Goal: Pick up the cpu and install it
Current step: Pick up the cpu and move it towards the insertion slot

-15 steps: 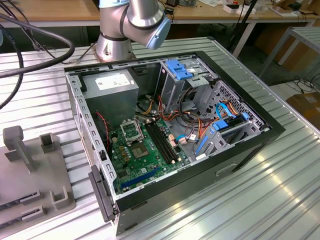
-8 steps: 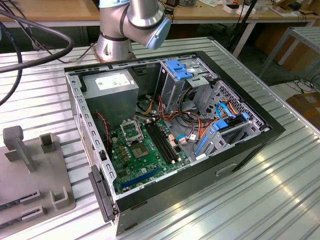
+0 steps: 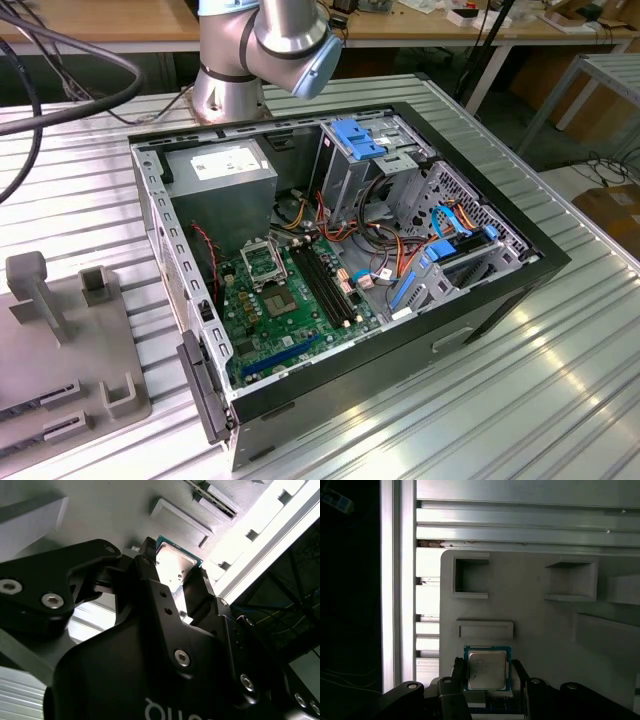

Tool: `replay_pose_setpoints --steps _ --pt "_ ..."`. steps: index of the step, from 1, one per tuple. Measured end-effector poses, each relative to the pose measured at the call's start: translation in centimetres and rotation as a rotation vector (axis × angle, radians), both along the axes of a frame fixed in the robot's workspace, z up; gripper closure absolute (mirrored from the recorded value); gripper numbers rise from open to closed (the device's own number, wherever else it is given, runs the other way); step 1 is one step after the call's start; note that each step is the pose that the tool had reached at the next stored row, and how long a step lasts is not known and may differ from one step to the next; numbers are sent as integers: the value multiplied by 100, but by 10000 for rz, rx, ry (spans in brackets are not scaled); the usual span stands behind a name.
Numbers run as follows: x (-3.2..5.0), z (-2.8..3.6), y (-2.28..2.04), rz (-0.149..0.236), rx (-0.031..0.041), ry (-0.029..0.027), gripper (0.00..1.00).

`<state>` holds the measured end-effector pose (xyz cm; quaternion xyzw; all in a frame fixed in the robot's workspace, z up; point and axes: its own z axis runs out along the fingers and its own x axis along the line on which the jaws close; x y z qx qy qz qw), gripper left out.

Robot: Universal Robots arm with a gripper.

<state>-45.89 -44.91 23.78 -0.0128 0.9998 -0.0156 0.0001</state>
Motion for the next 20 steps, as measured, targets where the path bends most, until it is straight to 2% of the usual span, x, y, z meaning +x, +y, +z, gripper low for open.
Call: replay_pose_setpoints --steps 13,20 --pt "0 84 0 0 0 8 53" --pt "0 109 0 0 0 9 53"
